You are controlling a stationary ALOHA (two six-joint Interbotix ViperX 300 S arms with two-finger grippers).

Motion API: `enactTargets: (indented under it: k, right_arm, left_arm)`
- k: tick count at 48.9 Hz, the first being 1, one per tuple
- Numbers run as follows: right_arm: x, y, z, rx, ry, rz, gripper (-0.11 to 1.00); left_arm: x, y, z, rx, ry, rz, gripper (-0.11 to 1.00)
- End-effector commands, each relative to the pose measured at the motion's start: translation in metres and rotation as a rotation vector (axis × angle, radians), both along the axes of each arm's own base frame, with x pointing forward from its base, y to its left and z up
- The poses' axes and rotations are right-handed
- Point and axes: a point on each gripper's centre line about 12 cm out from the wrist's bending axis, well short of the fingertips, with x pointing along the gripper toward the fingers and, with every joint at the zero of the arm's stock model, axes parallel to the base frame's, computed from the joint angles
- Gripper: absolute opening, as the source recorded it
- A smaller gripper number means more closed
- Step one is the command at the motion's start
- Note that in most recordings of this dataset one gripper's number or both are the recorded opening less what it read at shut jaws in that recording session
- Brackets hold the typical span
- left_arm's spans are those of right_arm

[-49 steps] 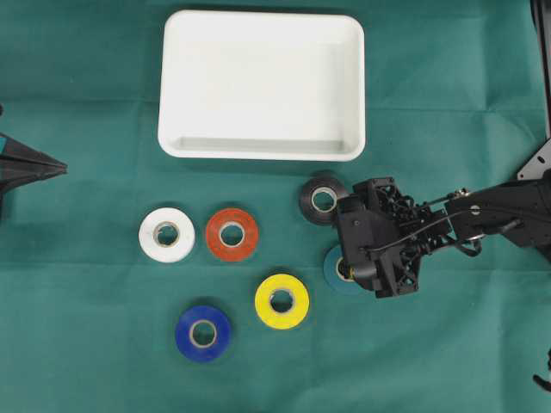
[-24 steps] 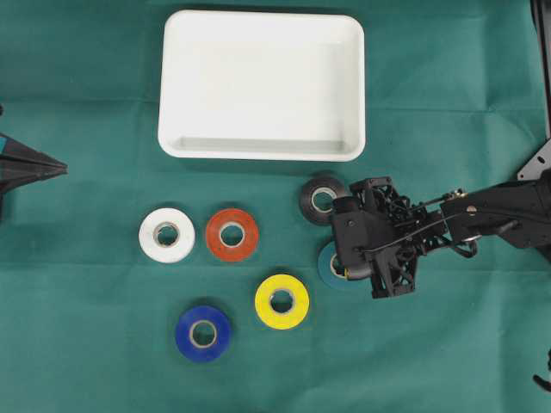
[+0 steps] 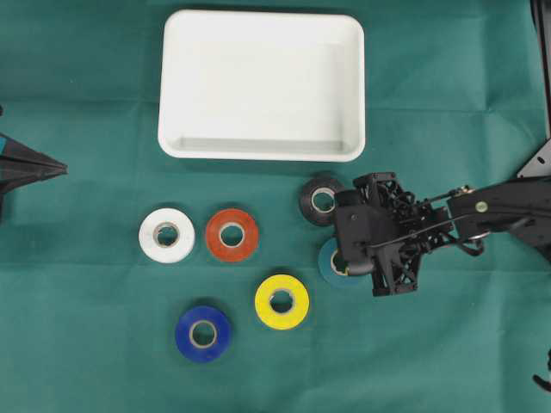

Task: Put the tape into the white case with the right arm.
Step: 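Carry the teal roll into the white tray and release it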

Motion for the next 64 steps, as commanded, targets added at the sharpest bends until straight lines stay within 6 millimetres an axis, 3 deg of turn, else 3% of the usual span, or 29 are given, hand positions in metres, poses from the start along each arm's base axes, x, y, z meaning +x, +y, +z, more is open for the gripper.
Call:
enactTargets:
  k: [1, 7, 15, 31, 49, 64]
  right_arm:
    - [0.005, 0.001, 0.03, 0.026, -0.059, -0.025, 0.0]
    - [0.003, 0.0, 0.043, 0.059, -0.079, -0.068, 0.0]
    - [0.004, -0.006, 0.044, 0.086, -0.081, -0.12, 0.0]
    - [0.013, -0.067, 0.049, 0.065, -0.105, -0.292, 0.0]
    - [0.005, -0.139, 0.048, 0.01, -0.145, -0.458, 0.0]
    - [0.006, -0.16, 0.034, -0.005, -0.157, -0.484, 0.0]
  left_arm:
    - [0.001, 0.0, 0.005, -0.001, -0.011, 0.0, 0.0]
    - [0.001, 0.0, 0.005, -0.001, -0.011, 0.0, 0.0]
    - [0.002, 0.0, 0.006, -0.001, -0.014, 0.0, 0.0]
    - [0.001, 0.0, 0.005, 0.002, -0.009, 0.0, 0.0]
    - [0.001, 0.0, 0.001, 0.002, -0.002, 0.0, 0.0]
    - [0.0, 0.0, -0.001, 0.002, 0.003, 0.0, 0.0]
